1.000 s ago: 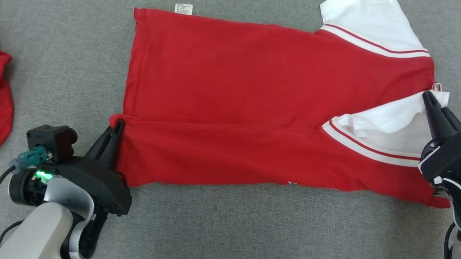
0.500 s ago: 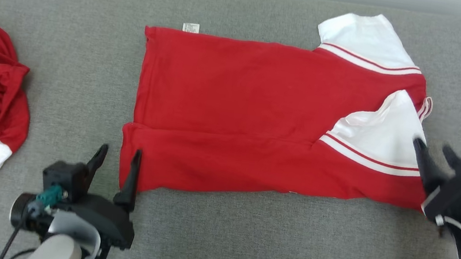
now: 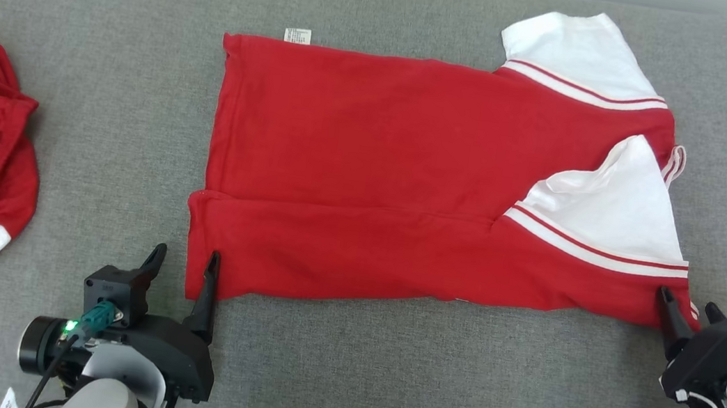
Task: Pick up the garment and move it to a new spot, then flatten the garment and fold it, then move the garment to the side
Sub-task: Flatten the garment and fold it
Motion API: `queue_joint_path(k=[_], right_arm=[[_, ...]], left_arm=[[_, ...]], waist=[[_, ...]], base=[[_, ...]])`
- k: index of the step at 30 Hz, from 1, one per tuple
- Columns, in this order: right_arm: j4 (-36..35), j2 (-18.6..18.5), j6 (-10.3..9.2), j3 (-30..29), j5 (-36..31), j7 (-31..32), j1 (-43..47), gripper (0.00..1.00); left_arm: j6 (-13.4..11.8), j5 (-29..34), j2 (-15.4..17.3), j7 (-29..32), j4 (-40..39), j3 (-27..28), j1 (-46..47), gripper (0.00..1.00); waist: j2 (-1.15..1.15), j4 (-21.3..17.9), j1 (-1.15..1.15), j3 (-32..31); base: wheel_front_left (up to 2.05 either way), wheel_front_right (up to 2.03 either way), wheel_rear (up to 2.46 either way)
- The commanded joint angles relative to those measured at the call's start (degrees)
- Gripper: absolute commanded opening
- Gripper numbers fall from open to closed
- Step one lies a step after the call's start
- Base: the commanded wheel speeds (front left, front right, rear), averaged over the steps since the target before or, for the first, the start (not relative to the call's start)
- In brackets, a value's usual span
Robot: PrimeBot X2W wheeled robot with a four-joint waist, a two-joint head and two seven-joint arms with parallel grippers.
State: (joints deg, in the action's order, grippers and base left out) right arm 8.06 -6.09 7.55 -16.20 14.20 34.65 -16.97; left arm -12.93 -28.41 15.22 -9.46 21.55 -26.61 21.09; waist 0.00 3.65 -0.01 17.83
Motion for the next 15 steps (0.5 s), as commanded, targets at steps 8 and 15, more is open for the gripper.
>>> queue_joint_path(k=[8, 15], right_arm=[[5.43, 1.61, -0.14, 1.05, -0.25, 3.51, -0.81, 0.69], [3.48, 1.37, -0.06, 2.39, 1.89, 4.67, 1.49, 0.0]], left_arm=[[1.95, -1.49, -1.2, 2.59, 4.08, -1.73, 1.07, 1.0], [3.53, -2.68, -1.82, 4.6, 6.69, -2.79, 0.44, 0.0]], waist=[[0.0, 0.18, 0.01, 1.64], [0.0, -0.11, 0.01, 0.9]], base=[[0.0, 0.0, 0.0], [0.0, 0.0, 0.0]])
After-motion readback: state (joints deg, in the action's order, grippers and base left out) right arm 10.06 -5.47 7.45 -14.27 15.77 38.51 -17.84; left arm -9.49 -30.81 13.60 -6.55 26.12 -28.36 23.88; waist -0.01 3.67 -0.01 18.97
